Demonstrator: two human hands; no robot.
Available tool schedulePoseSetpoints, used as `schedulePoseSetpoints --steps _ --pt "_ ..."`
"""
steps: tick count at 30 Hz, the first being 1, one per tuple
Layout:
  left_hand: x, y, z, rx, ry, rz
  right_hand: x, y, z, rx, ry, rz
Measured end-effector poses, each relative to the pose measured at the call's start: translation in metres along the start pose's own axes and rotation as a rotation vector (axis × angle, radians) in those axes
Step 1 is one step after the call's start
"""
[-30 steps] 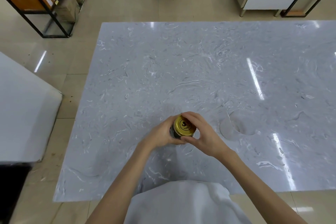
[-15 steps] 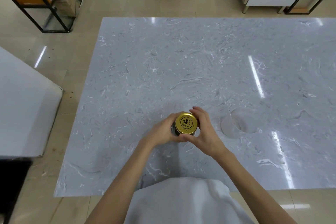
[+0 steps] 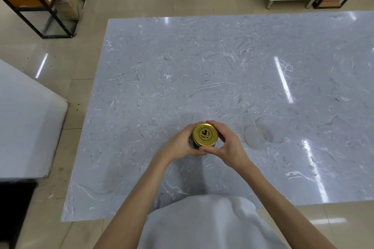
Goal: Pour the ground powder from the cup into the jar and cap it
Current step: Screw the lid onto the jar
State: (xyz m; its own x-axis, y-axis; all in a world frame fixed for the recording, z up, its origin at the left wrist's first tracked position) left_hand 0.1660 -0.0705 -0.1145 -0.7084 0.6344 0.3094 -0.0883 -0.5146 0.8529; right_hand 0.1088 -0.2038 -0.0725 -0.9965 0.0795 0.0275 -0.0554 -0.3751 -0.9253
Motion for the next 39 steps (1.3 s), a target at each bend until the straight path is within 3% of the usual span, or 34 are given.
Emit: schedulePoseSetpoints --steps 6,11,16,18,21,28,31,33,36,39 --pt "-0.004 -0.001 0.0 0.02 -0.024 -0.01 -0.011 0.0 0.002 0.047 -0.134 -0.054" --pt "-0.015 0.0 0.001 -0.07 -0.187 -0.026 -0.025 -0.002 -0.001 0.155 -0.347 -0.006" --pt "-0.02 -0.002 0.002 -0.109 -0.245 -0.042 -0.028 -0.001 -0.003 0.168 -0.386 0.013" --pt "-0.019 -0.001 0.001 -0.109 -0.232 -0.055 -0.022 -0.002 -0.004 0.119 -0.327 0.028" --pt "-0.012 -0.003 0.0 -0.042 -0.117 -0.063 -0.004 -0.001 -0.006 0.044 -0.095 0.028" --pt "0.003 -0.007 -0.007 0.111 0.119 -0.03 0.028 0.005 -0.021 -0.12 0.344 -0.181" --pt "0.005 -0.008 -0.007 0.092 0.133 -0.013 0.023 0.005 -0.024 -0.094 0.257 -0.21" --pt "0.004 -0.005 -0.008 0.044 0.105 -0.012 0.019 -0.002 -0.018 0.09 0.169 -0.164" --pt "0.001 -0.006 -0.007 0.033 0.065 -0.005 0.011 -0.034 -0.012 0.512 0.072 0.087" --pt "-0.001 -0.007 -0.007 0.056 0.029 -0.001 -0.001 -0.049 -0.015 0.613 -0.097 0.2"
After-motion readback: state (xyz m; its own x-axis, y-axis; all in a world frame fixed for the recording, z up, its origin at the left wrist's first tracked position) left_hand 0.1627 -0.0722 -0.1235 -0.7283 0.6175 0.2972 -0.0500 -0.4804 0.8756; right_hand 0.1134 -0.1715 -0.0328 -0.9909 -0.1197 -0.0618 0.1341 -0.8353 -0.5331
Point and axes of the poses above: each hand's wrist, its own x-axis away from the middle knuckle, its own z-axis out of the back of the hand, y = z × x, the point moved 9 cm from there along -x, towards the middle knuckle, and after that the axes turned 1 degree about z, right-handed, at the moved point
